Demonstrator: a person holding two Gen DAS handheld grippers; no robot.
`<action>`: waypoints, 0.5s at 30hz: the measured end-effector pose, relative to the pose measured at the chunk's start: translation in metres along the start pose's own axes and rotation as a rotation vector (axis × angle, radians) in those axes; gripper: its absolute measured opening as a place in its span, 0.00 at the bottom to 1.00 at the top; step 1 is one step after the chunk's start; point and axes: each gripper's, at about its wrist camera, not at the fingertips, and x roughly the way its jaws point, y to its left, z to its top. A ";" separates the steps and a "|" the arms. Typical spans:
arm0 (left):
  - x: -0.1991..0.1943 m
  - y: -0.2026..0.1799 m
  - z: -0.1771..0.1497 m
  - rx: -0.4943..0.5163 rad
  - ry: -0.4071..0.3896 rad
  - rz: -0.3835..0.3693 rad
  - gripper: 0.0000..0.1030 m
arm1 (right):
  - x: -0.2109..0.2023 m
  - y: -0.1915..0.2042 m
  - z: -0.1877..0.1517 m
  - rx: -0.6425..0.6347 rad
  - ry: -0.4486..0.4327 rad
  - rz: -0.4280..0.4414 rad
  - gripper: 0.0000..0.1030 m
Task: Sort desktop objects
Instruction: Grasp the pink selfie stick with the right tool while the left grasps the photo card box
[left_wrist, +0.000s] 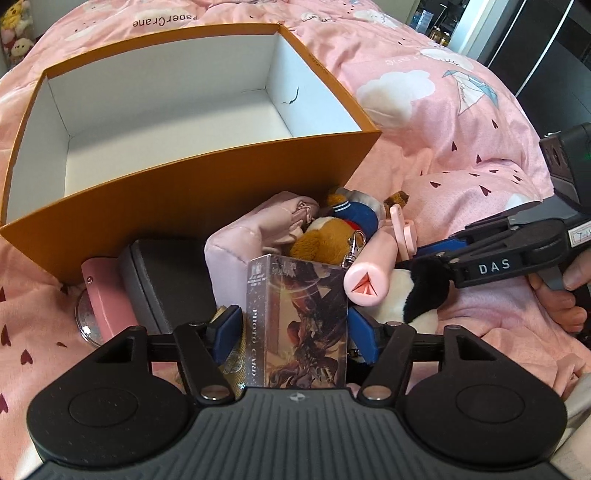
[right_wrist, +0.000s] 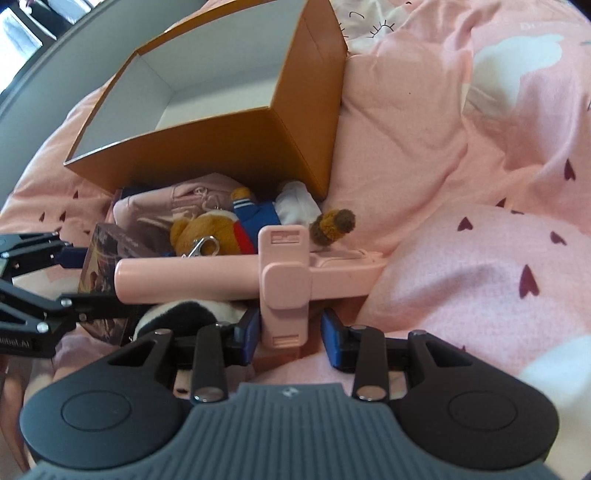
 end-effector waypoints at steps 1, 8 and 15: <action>-0.001 0.000 0.000 -0.009 0.004 -0.007 0.65 | 0.000 -0.001 0.000 0.006 -0.005 0.009 0.30; -0.019 0.008 -0.003 -0.033 -0.009 -0.022 0.54 | -0.022 0.018 0.001 -0.089 -0.061 -0.082 0.29; -0.020 0.009 -0.002 -0.046 -0.007 -0.007 0.48 | -0.058 0.025 0.015 -0.154 -0.138 -0.103 0.00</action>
